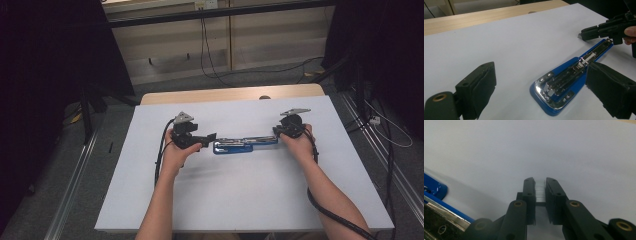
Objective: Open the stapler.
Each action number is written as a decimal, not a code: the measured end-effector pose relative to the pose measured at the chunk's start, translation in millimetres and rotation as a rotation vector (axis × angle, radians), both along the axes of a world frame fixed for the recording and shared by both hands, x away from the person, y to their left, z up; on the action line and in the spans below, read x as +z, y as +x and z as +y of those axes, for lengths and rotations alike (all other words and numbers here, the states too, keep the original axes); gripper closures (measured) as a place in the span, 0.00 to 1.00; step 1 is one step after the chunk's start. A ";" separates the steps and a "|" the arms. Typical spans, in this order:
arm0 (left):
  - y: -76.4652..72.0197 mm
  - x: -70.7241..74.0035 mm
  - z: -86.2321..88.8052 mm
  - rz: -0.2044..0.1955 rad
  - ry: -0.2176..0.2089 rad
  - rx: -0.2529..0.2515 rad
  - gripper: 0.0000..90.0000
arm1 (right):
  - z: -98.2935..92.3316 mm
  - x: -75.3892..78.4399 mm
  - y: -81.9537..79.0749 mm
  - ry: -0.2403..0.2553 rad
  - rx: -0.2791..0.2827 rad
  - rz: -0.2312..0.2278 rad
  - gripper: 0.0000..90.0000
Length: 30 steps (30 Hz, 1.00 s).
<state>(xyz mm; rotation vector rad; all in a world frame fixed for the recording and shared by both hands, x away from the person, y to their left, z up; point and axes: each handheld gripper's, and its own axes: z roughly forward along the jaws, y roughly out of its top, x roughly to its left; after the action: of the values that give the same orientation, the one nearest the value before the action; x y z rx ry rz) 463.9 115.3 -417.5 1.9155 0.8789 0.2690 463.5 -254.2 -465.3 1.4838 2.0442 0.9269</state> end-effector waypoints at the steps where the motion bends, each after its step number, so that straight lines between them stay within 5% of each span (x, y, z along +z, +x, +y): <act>1: 0.0 0.2 0.3 0.001 -0.002 0.000 0.11 | -1.0 0.3 0.0 -0.001 0.001 -0.001 0.88; 7: -0.7 2.7 3.4 -0.004 -0.006 0.006 0.11 | -9.8 8.0 -1.3 0.037 -0.003 -0.010 0.88; 30: -6.3 10.9 13.6 -0.004 0.027 0.007 0.09 | -3.1 52.7 -16.1 0.041 0.101 -0.054 0.88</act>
<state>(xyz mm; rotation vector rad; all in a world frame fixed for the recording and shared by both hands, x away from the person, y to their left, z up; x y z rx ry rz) 457.6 128.9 -406.6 1.9362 0.8835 0.2895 447.3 -257.4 -412.6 1.3715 2.0890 1.0428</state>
